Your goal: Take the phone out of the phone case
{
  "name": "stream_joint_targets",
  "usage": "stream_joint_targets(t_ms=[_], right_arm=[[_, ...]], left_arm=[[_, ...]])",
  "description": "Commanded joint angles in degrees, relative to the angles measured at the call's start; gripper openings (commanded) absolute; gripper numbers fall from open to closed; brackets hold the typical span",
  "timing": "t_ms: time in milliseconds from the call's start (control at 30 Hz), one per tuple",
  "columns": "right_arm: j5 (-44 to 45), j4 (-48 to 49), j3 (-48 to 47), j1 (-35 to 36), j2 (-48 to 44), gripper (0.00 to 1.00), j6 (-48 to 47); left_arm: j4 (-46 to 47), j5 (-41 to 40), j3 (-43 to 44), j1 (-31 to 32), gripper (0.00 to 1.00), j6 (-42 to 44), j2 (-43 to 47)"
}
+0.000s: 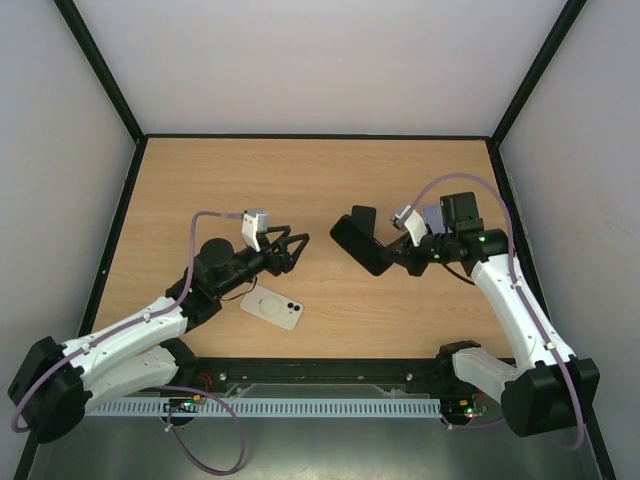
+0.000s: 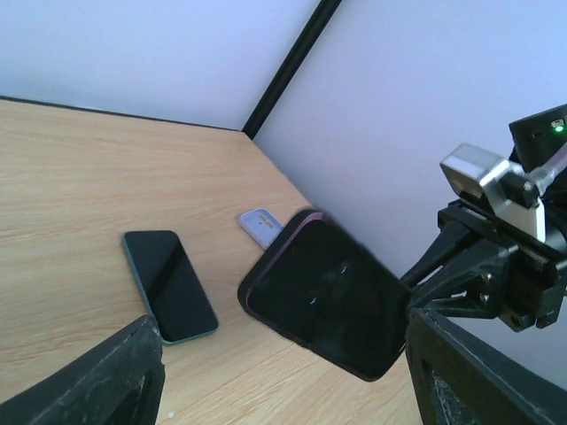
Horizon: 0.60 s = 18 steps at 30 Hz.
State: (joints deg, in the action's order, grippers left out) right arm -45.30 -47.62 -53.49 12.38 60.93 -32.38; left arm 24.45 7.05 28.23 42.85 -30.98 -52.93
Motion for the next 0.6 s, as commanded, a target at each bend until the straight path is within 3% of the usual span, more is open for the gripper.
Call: stream_joint_targets(t_ms=[0, 200, 300, 467, 567], right_arm=[[-19.4, 7.7, -1.9, -4.0, -0.1, 0.02, 12.5], [-34.4, 20.0, 3.0, -7.8, 0.3, 0.02, 27.8], [-35.9, 24.6, 4.8, -7.8, -0.5, 0.02, 32.5], [-35.7, 30.1, 8.1, -7.8, -3.5, 0.02, 38.4], [-35.6, 33.7, 10.2, -7.8, -5.4, 0.02, 42.5]], left_arm=[[17.8, 2.9, -3.1, 0.3, 0.73, -6.7, -4.0], [28.2, 5.3, -0.7, 1.7, 0.75, -12.0, -13.7], [31.6, 6.0, 1.2, 1.9, 0.79, -15.0, -18.4], [37.1, 8.2, 4.6, 2.8, 0.76, -17.7, -24.8], [40.0, 10.3, 6.5, 3.1, 0.67, -19.0, -27.9]])
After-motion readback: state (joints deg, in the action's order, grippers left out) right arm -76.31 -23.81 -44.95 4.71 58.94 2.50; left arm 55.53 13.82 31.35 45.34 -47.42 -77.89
